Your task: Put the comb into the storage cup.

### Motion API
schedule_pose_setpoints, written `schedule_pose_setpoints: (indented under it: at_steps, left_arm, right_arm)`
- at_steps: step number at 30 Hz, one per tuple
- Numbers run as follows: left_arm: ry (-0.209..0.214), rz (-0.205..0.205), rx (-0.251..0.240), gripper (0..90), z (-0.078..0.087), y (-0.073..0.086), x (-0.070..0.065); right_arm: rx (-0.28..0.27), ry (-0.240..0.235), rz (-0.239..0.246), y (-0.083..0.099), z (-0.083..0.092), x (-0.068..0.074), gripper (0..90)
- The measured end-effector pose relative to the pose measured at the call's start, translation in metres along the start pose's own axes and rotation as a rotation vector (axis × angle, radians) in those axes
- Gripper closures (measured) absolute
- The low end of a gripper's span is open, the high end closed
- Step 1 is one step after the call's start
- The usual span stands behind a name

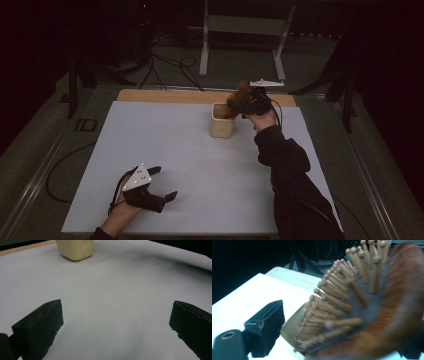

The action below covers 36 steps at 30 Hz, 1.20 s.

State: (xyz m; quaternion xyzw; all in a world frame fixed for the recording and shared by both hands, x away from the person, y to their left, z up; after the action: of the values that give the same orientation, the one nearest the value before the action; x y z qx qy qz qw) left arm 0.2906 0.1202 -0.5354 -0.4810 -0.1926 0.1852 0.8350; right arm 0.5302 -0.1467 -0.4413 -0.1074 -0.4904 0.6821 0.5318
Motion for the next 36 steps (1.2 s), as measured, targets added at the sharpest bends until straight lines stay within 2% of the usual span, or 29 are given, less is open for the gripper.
schedule_pose_setpoints:
  at_steps: [3, 8, 14, 23, 30, 36]
  left_arm:
    - [0.0, 0.001, -0.001, 0.0, 0.0, -0.001, 0.0]
    - [-0.001, 0.0, 0.002, 0.0, 0.0, 0.001, 0.0]
    - [0.002, -0.001, -0.004, 0.0, 0.001, -0.001, 0.0]
    - [0.003, -0.006, -0.007, 0.0, 0.001, -0.002, -0.002]
    - [0.005, -0.008, -0.005, 0.0, 0.001, -0.002, -0.002]
    - [0.004, -0.009, -0.01, 0.0, 0.002, -0.004, -0.003]
  right_arm:
    - [0.01, 0.008, 0.012, 0.001, 0.003, -0.003, 9.3]
    - [0.019, -0.004, 0.001, 0.002, 0.01, -0.006, 9.3]
    - [0.026, 0.024, 0.048, 0.005, 0.019, -0.005, 9.3]
    - [0.023, 0.072, 0.079, 0.017, 0.038, -0.006, 9.3]
    - [0.024, 0.064, 0.086, 0.029, 0.05, -0.006, 9.3]
    - [0.024, 0.035, 0.097, 0.043, 0.06, -0.004, 9.3]
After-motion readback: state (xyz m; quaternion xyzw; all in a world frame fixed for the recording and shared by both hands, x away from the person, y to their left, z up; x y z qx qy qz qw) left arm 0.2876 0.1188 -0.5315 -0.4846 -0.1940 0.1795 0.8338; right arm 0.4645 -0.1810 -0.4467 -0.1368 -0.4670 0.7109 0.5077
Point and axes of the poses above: each handheld gripper's, and its own axes: z roughly backward along the jaws, y roughly out of its underside, x roughly to its left, the point moved 8 cm from there along -z, roughly forward along the jaws, and after that the axes turned 14 degrees about -z, right-handed, at the moved point
